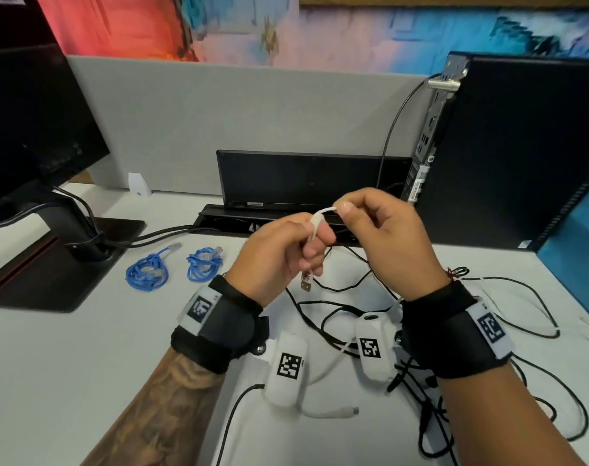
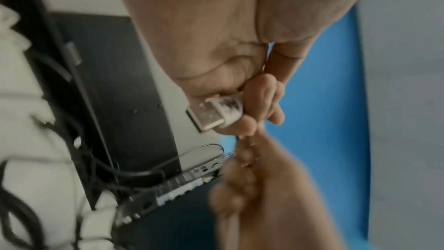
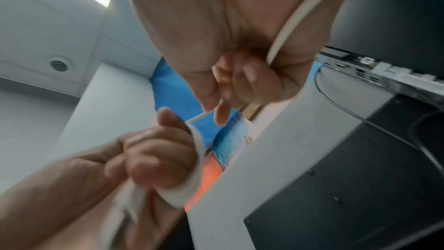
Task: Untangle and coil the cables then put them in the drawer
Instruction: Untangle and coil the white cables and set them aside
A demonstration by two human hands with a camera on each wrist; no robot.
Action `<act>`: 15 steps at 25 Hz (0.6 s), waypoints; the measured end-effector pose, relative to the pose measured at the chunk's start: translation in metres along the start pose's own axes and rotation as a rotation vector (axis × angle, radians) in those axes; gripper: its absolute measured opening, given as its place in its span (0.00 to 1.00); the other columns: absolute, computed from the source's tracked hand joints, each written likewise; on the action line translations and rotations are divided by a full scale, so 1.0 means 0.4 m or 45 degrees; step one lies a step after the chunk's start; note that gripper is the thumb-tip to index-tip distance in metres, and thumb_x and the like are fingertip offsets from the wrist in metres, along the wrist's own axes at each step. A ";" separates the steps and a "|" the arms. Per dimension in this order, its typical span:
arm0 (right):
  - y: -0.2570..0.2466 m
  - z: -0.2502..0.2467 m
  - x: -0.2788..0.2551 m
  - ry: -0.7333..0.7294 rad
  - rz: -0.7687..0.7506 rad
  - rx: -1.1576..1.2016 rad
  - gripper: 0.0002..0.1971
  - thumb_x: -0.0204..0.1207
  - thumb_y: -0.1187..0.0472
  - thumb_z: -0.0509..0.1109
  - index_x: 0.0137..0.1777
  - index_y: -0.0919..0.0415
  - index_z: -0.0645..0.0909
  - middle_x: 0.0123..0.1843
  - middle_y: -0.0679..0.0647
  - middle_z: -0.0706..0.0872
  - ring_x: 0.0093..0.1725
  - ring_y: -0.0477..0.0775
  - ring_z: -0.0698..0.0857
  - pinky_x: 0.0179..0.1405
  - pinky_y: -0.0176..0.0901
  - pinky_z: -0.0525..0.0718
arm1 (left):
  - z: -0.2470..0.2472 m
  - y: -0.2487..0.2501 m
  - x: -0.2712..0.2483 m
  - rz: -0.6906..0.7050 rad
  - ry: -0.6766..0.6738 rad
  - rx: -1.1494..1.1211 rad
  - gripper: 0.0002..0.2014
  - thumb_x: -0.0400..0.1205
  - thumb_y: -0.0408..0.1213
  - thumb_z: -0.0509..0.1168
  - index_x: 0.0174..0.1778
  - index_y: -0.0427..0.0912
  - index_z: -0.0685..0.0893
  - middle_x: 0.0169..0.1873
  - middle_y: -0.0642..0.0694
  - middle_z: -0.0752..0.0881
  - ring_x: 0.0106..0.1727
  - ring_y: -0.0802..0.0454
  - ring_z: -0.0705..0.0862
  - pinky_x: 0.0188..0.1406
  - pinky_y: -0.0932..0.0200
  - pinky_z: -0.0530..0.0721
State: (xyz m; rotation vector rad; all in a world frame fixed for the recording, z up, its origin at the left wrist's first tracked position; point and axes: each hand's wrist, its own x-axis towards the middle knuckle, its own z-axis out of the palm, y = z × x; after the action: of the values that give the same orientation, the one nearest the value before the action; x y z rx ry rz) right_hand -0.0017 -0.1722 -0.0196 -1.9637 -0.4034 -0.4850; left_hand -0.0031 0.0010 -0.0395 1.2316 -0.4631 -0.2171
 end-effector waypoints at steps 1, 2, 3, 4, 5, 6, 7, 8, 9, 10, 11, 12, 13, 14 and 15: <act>0.012 0.008 -0.002 -0.084 0.063 -0.027 0.10 0.87 0.57 0.66 0.52 0.55 0.89 0.38 0.46 0.87 0.38 0.46 0.83 0.39 0.39 0.82 | -0.009 0.010 0.002 -0.021 0.002 -0.276 0.14 0.83 0.35 0.54 0.46 0.34 0.83 0.28 0.48 0.72 0.28 0.53 0.70 0.35 0.57 0.79; 0.019 0.019 -0.008 -0.227 0.129 -0.082 0.12 0.88 0.55 0.64 0.52 0.53 0.89 0.34 0.44 0.84 0.33 0.43 0.80 0.35 0.38 0.79 | -0.023 0.016 0.004 -0.002 0.049 -0.515 0.13 0.85 0.34 0.54 0.48 0.34 0.83 0.29 0.48 0.73 0.28 0.54 0.73 0.36 0.57 0.81; 0.021 0.032 -0.016 -0.410 0.186 -0.153 0.13 0.88 0.53 0.63 0.50 0.54 0.89 0.32 0.45 0.80 0.28 0.41 0.75 0.31 0.37 0.76 | -0.038 0.017 0.009 0.043 0.137 -0.697 0.13 0.87 0.34 0.53 0.51 0.34 0.83 0.30 0.48 0.76 0.29 0.55 0.76 0.39 0.57 0.84; 0.019 0.044 -0.027 -0.585 0.217 -0.212 0.15 0.88 0.51 0.63 0.47 0.57 0.88 0.30 0.46 0.76 0.26 0.41 0.71 0.29 0.37 0.72 | -0.054 0.014 0.015 0.085 0.251 -0.804 0.13 0.89 0.34 0.53 0.54 0.34 0.82 0.32 0.49 0.80 0.31 0.56 0.81 0.42 0.57 0.87; 0.015 0.057 -0.034 -0.702 0.203 -0.243 0.18 0.88 0.49 0.64 0.43 0.60 0.85 0.29 0.47 0.73 0.25 0.42 0.69 0.28 0.38 0.70 | -0.070 0.008 0.021 0.110 0.376 -0.837 0.13 0.90 0.34 0.53 0.56 0.34 0.82 0.34 0.48 0.84 0.34 0.57 0.85 0.45 0.57 0.88; 0.007 0.064 -0.038 -0.756 0.164 -0.261 0.19 0.87 0.49 0.65 0.39 0.61 0.82 0.27 0.47 0.70 0.25 0.43 0.68 0.29 0.40 0.70 | -0.083 -0.002 0.027 0.119 0.497 -0.806 0.13 0.90 0.34 0.54 0.58 0.33 0.82 0.37 0.47 0.88 0.38 0.56 0.88 0.47 0.57 0.89; -0.002 0.067 -0.038 -0.765 0.131 -0.284 0.19 0.86 0.49 0.66 0.37 0.59 0.82 0.26 0.46 0.69 0.26 0.44 0.69 0.29 0.43 0.73 | -0.092 -0.015 0.029 0.121 0.596 -0.730 0.13 0.90 0.33 0.54 0.60 0.33 0.82 0.39 0.45 0.90 0.41 0.54 0.90 0.48 0.57 0.89; -0.014 0.066 -0.036 -0.745 0.124 -0.291 0.17 0.85 0.49 0.67 0.38 0.57 0.84 0.24 0.44 0.71 0.25 0.44 0.71 0.28 0.46 0.80 | -0.096 -0.028 0.032 0.118 0.662 -0.622 0.13 0.90 0.33 0.55 0.61 0.33 0.82 0.41 0.44 0.91 0.43 0.53 0.91 0.50 0.56 0.89; -0.024 0.062 -0.035 -0.709 0.157 -0.249 0.13 0.85 0.50 0.69 0.41 0.54 0.87 0.23 0.43 0.72 0.25 0.43 0.73 0.29 0.48 0.87 | -0.099 -0.042 0.034 0.125 0.700 -0.498 0.13 0.90 0.32 0.55 0.61 0.33 0.83 0.42 0.43 0.91 0.45 0.51 0.91 0.52 0.55 0.89; -0.033 0.056 -0.034 -0.650 0.211 -0.139 0.11 0.84 0.52 0.70 0.43 0.54 0.89 0.23 0.41 0.73 0.25 0.42 0.74 0.30 0.50 0.91 | -0.098 -0.052 0.034 0.145 0.713 -0.318 0.12 0.90 0.32 0.56 0.60 0.34 0.84 0.42 0.42 0.91 0.45 0.50 0.91 0.53 0.53 0.89; -0.043 0.047 -0.033 -0.570 0.251 -0.010 0.09 0.84 0.55 0.71 0.45 0.56 0.90 0.22 0.41 0.74 0.25 0.43 0.74 0.29 0.49 0.91 | -0.097 -0.059 0.032 0.182 0.711 -0.052 0.12 0.89 0.31 0.57 0.57 0.36 0.86 0.41 0.42 0.91 0.45 0.49 0.90 0.54 0.52 0.89; -0.053 0.034 -0.031 -0.470 0.255 0.096 0.08 0.84 0.58 0.71 0.46 0.58 0.90 0.22 0.40 0.76 0.25 0.42 0.74 0.27 0.45 0.88 | -0.094 -0.062 0.028 0.215 0.694 0.256 0.12 0.89 0.31 0.58 0.54 0.38 0.88 0.40 0.42 0.91 0.44 0.49 0.90 0.52 0.51 0.89; -0.060 0.018 -0.026 -0.354 0.214 0.140 0.07 0.84 0.61 0.71 0.48 0.60 0.90 0.23 0.39 0.79 0.25 0.40 0.75 0.26 0.37 0.83 | -0.090 -0.063 0.025 0.220 0.649 0.504 0.12 0.88 0.31 0.59 0.52 0.39 0.89 0.38 0.42 0.91 0.42 0.49 0.90 0.49 0.51 0.88; -0.062 0.002 -0.018 -0.236 0.146 0.126 0.07 0.84 0.62 0.70 0.49 0.59 0.90 0.25 0.37 0.81 0.26 0.38 0.77 0.28 0.29 0.78 | -0.082 -0.062 0.021 0.184 0.573 0.624 0.13 0.88 0.32 0.58 0.51 0.38 0.89 0.36 0.42 0.90 0.38 0.49 0.89 0.45 0.51 0.88; -0.056 -0.012 -0.010 -0.126 0.073 0.079 0.07 0.84 0.62 0.70 0.50 0.57 0.90 0.28 0.34 0.83 0.29 0.36 0.80 0.32 0.25 0.76 | -0.070 -0.061 0.019 0.113 0.454 0.622 0.14 0.89 0.33 0.57 0.50 0.36 0.89 0.34 0.42 0.89 0.35 0.48 0.88 0.41 0.50 0.86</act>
State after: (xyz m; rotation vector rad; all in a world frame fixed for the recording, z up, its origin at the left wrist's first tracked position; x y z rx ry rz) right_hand -0.0166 -0.1675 -0.0023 -1.9390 -0.4180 -0.3359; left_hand 0.0182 0.0138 -0.0680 1.6824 -0.2635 0.2048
